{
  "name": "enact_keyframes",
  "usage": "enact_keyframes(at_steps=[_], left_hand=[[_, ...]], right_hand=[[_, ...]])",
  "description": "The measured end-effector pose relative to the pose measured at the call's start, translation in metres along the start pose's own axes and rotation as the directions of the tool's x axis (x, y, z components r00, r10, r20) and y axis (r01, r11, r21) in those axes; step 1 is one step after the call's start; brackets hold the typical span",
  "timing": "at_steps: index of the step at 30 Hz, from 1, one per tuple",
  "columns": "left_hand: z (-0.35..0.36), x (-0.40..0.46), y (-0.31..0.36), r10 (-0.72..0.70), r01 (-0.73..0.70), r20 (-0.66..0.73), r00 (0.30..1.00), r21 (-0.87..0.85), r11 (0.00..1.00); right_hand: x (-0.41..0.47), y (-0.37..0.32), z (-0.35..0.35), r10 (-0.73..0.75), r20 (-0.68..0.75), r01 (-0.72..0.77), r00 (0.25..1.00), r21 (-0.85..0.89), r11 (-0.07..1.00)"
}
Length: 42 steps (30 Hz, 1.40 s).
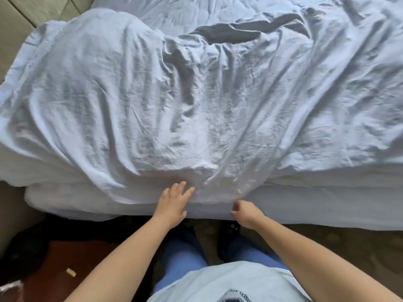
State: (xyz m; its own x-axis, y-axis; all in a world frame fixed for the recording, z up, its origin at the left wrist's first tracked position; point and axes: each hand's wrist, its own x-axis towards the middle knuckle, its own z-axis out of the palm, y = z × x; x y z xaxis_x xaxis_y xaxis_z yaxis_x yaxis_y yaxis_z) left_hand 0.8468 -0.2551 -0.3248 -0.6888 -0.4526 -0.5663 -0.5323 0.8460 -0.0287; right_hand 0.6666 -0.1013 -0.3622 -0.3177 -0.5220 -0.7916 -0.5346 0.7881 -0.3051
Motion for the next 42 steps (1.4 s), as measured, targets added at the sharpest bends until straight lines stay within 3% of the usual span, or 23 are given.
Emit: enact_keyframes(at_steps=[2, 4, 5, 7, 9, 10, 11, 13, 16, 19, 21, 23, 24, 26, 27, 29, 32, 34, 37, 39, 42], left_hand=[[-0.002, 0.008, 0.024, 0.045, -0.045, -0.003, 0.999, 0.017, 0.999], [-0.005, 0.017, 0.048, 0.068, -0.068, -0.029, 0.997, -0.001, 0.998], [-0.007, 0.023, 0.058, 0.066, -0.067, -0.04, 0.997, -0.031, 0.997], [-0.01, 0.036, 0.076, 0.055, -0.059, -0.063, 0.996, -0.064, 0.996], [-0.016, 0.049, 0.094, 0.05, -0.056, -0.078, 0.996, -0.082, 0.995], [-0.02, 0.056, 0.102, 0.046, -0.054, -0.09, 0.995, -0.095, 0.994], [-0.024, 0.061, 0.109, 0.039, -0.052, -0.11, 0.993, -0.117, 0.992], [-0.031, 0.07, 0.12, 0.018, -0.055, -0.192, 0.981, -0.189, 0.98], [-0.045, 0.077, 0.123, -0.049, -0.093, -0.33, 0.943, -0.401, 0.911], [-0.063, 0.075, 0.111, -0.089, -0.147, -0.456, 0.885, -0.457, 0.877], [-0.074, 0.071, 0.103, -0.123, -0.144, -0.501, 0.857, -0.462, 0.875], [-0.075, 0.067, 0.102, -0.143, -0.09, -0.434, 0.89, -0.473, 0.876], [-0.072, 0.064, 0.103, -0.121, -0.07, -0.362, 0.924, -0.472, 0.879], [-0.057, 0.057, 0.108, 0.012, -0.106, -0.22, 0.976, -0.424, 0.899], [-0.046, 0.055, 0.111, 0.11, -0.165, -0.167, 0.98, -0.366, 0.916], [-0.032, 0.053, 0.112, 0.246, -0.252, -0.053, 0.968, -0.251, 0.935], [-0.021, 0.051, 0.109, 0.238, -0.25, -0.076, 0.968, -0.273, 0.929], [-0.013, 0.048, 0.107, 0.125, -0.152, -0.098, 0.987, -0.354, 0.923], [-0.003, 0.045, 0.106, -0.095, 0.133, 0.098, 0.991, -0.527, 0.839], [0.003, 0.047, 0.105, -0.14, 0.244, 0.213, 0.967, -0.613, 0.751], [0.0, 0.052, 0.108, -0.166, 0.284, 0.234, 0.958, -0.687, 0.669]], right_hand=[[0.006, 0.02, -0.01, 0.126, -0.081, -0.099, 0.989, 0.277, 0.956], [0.012, 0.031, -0.025, 0.239, -0.149, -0.103, 0.959, 0.606, 0.789], [0.015, 0.032, -0.034, 0.297, -0.141, -0.072, 0.945, 0.791, 0.607], [0.019, 0.031, -0.054, 0.348, -0.043, 0.004, 0.937, 0.994, 0.113], [0.019, 0.029, -0.073, 0.324, 0.083, 0.043, 0.942, 0.931, -0.363], [0.017, 0.027, -0.081, 0.284, 0.134, 0.03, 0.949, 0.862, -0.506], [0.014, 0.023, -0.087, 0.228, 0.16, 0.001, 0.96, 0.817, -0.576], [0.009, 0.015, -0.095, 0.124, 0.12, -0.026, 0.985, 0.815, -0.579], [0.001, 0.011, -0.111, 0.076, -0.026, 0.062, 0.997, 0.844, -0.532], [-0.008, 0.026, -0.133, 0.041, -0.165, 0.147, 0.985, 0.707, -0.692], [-0.021, 0.037, -0.146, -0.003, -0.205, 0.139, 0.979, 0.672, -0.727], [-0.025, 0.047, -0.142, 0.011, -0.175, 0.139, 0.984, 0.737, -0.661], [-0.027, 0.05, -0.134, 0.078, -0.13, 0.151, 0.988, 0.825, -0.545], [-0.028, 0.065, -0.102, 0.373, 0.047, 0.053, 0.927, 0.966, -0.255], [-0.029, 0.074, -0.084, 0.49, 0.122, -0.032, 0.863, 0.982, -0.188], [-0.029, 0.091, -0.061, 0.555, 0.213, -0.121, 0.804, 0.973, -0.198], [-0.023, 0.096, -0.072, 0.491, 0.162, 0.01, 0.856, 0.944, -0.329], [-0.02, 0.091, -0.078, 0.487, 0.091, 0.114, 0.869, 0.92, -0.374], [-0.022, 0.09, -0.043, 0.535, 0.173, -0.008, 0.827, 0.955, -0.297], [-0.026, 0.091, -0.016, 0.533, 0.246, -0.087, 0.81, 0.948, -0.306], [-0.026, 0.085, -0.022, 0.445, 0.224, -0.058, 0.867, 0.932, -0.357]])
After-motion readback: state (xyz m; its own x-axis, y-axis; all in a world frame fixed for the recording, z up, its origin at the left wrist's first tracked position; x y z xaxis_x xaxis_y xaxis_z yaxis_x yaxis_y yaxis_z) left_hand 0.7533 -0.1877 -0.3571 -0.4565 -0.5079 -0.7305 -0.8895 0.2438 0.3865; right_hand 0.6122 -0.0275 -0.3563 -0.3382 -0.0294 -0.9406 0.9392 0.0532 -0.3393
